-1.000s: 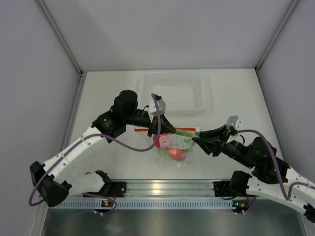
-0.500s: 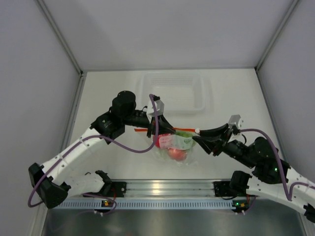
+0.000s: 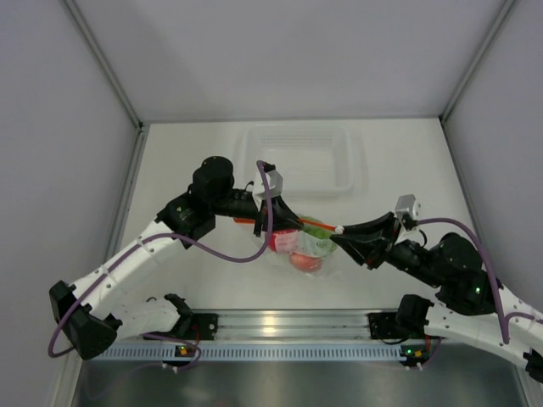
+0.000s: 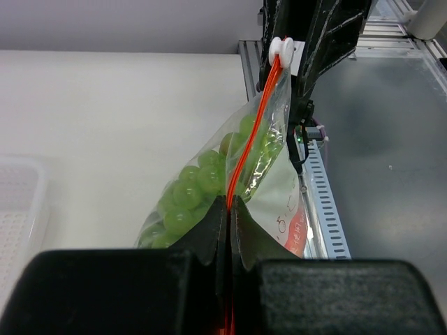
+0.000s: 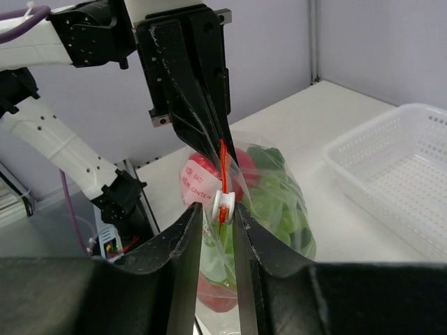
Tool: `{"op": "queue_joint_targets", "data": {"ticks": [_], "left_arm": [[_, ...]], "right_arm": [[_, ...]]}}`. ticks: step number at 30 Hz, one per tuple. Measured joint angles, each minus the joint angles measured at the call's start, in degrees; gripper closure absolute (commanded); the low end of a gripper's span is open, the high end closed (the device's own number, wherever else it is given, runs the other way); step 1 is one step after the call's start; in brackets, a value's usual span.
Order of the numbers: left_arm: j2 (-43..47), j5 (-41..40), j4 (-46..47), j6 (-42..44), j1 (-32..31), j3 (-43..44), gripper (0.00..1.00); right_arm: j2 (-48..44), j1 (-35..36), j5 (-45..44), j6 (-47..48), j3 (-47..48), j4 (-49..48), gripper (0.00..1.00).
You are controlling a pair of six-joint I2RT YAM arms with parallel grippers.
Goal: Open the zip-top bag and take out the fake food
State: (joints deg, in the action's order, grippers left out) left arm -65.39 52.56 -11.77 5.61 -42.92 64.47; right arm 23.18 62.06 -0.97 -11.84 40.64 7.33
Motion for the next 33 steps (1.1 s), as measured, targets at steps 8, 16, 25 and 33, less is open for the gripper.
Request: {"op": "queue_joint_targets", "data": {"ticks": [8,16,25,33], "left_arm": [[0.24,-0.72,1.46,-1.05,0.0,-0.2,1.0],[1.2,-0.76,1.95,-1.6,0.0,-1.01,1.0],[1.27,-0.76,2.78,-2.73,0.0,-1.38,1.0],[1.27,-0.96,3.96,-3.56,0.0,-1.6,1.0]], "right_arm": [[0.94,0.0,-1.18,0.22,-0.02,0.02,0.71],[0.44,0.0,-2.23,0.24,-0.15,-0.07,0.78],[0.17,0.0,-2.27,0.39,-0.28,-0.15,0.78],[-0.26,0.0,-2.27,0.74,-0.94,-0.5,0.8]]}}
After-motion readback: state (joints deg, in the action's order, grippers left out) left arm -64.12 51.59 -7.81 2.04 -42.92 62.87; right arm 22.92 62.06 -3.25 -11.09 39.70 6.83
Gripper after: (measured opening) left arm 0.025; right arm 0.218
